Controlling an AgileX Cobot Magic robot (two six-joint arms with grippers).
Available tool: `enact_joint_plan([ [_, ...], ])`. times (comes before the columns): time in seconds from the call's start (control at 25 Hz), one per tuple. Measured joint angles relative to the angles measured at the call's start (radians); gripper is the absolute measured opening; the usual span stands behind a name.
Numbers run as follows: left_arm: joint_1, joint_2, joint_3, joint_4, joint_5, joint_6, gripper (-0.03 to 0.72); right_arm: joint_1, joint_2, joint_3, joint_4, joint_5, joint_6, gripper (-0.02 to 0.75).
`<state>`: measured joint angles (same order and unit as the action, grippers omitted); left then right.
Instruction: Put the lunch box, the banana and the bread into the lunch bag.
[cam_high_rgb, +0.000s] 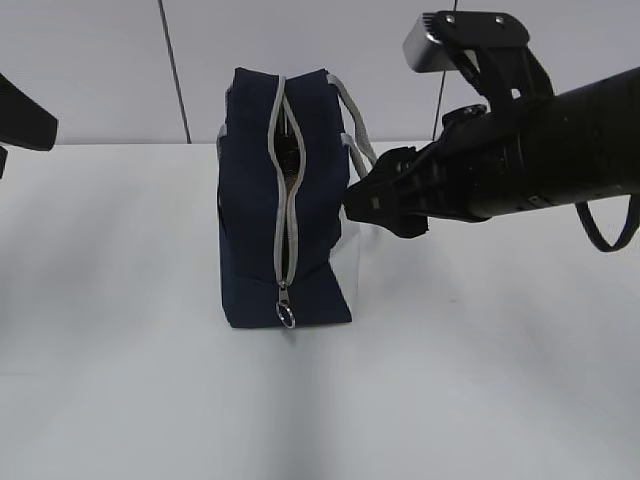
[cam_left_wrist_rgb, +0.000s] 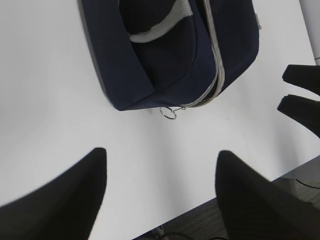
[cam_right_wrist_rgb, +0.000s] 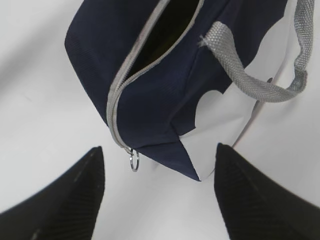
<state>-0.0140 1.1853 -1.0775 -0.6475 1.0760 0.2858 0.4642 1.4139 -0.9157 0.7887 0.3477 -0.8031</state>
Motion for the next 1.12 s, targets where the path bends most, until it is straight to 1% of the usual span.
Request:
enact_joint_plan([
  [0.12,0.000,0.000,0.010,-0.005,-0.003,0.000,0.467,0.000,0.000,0.000,0.024,-0.016,-0.078,0.506],
  [0.2,0.000,0.000,0.015,-0.004,-0.007,0.000,0.467,0.000,0.000,0.000,0.070,-0.039,-0.157,0.505],
  [0.4,0.000,-0.001,0.030,-0.001,-0.021,0.000,0.466,0.004,-0.002,0.010,0.297,-0.076,-0.384,0.498],
  [0.64,0.000,-0.001,0.031,0.004,-0.029,0.001,0.467,0.036,-0.002,0.088,0.565,-0.118,-0.728,0.496],
  [0.72,0.000,0.000,0.031,0.004,-0.030,0.001,0.467,0.038,-0.002,0.093,0.631,-0.118,-0.805,0.496],
  [0.84,0.000,0.008,0.031,0.004,-0.033,0.001,0.467,0.038,-0.002,0.093,0.667,-0.085,-0.884,0.495],
  [0.96,0.000,0.017,0.031,0.004,-0.035,0.001,0.467,0.038,-0.002,0.093,0.672,0.049,-0.909,0.495],
  [1.12,0.000,0.019,0.031,0.011,-0.038,0.001,0.466,0.039,-0.002,0.093,0.668,0.171,-0.907,0.494],
])
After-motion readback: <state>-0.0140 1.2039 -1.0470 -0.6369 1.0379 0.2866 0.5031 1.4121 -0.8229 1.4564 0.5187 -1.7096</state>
